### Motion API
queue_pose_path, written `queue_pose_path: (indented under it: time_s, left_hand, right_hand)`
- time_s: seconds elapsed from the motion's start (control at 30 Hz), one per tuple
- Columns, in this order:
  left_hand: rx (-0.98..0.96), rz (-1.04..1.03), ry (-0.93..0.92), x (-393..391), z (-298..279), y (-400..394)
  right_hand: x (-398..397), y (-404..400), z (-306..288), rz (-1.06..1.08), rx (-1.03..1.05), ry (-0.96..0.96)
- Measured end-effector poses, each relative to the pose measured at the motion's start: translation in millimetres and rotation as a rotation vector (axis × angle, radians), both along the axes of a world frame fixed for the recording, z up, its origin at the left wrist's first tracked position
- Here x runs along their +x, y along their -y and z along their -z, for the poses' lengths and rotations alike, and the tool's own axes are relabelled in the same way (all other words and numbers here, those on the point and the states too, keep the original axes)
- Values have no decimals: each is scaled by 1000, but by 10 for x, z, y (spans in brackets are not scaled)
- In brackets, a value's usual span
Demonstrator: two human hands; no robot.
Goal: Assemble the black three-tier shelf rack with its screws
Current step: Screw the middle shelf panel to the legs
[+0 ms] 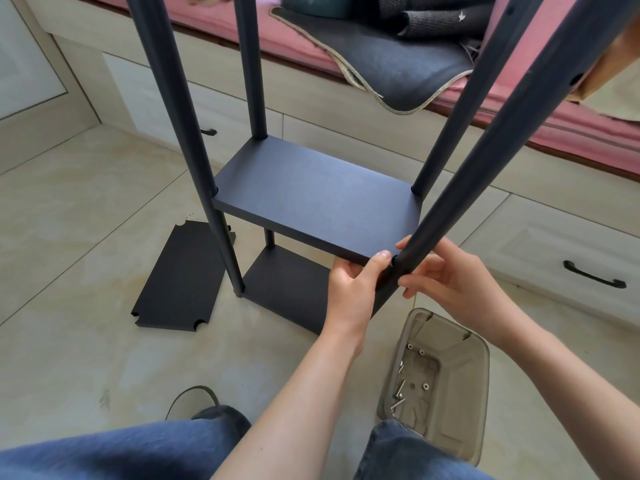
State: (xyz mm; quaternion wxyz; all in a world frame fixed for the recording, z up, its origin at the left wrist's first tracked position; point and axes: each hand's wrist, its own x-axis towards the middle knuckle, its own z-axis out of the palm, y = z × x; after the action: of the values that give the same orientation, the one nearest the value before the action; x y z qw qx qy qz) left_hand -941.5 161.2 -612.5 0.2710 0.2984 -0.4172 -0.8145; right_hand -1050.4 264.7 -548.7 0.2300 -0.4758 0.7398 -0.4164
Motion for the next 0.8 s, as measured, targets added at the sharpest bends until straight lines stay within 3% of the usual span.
queue_pose_path:
  time_s: [0.47, 0.8]
  left_hand:
    - [-12, 10, 3, 41, -33, 29]
    - [25, -9, -18, 53, -51, 21]
  right_hand:
    - [153, -26, -66, 30, 68, -211]
    - [146, -25, -7, 93, 47, -189]
